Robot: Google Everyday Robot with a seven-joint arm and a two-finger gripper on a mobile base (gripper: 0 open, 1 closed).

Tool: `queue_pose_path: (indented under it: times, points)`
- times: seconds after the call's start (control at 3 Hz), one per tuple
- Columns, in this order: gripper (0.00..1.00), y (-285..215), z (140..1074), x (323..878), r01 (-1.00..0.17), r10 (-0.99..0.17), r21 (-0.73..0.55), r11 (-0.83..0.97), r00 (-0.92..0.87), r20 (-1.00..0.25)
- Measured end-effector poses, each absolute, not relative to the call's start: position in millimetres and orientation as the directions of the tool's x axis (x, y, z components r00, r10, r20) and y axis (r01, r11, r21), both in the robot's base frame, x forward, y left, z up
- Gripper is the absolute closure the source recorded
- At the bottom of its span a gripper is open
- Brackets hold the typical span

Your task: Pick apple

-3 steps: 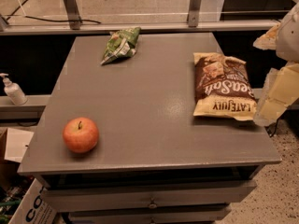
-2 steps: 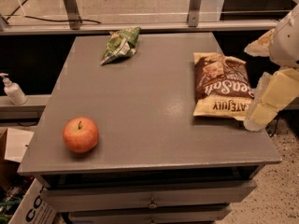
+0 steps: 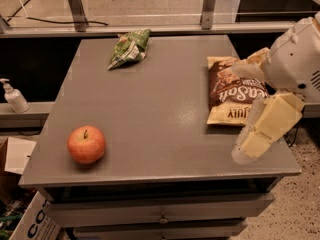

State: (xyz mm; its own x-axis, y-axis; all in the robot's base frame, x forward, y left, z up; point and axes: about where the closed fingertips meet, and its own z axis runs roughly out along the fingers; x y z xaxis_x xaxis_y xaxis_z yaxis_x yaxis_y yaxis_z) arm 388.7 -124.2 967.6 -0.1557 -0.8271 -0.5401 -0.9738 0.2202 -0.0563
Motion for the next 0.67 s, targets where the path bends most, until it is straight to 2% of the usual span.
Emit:
queue_pose_path:
  times: [0.67]
  points:
    - [0.00, -109, 958, 393, -0.975, -0.804, -0.065, 0.213, -0.137, -0.578]
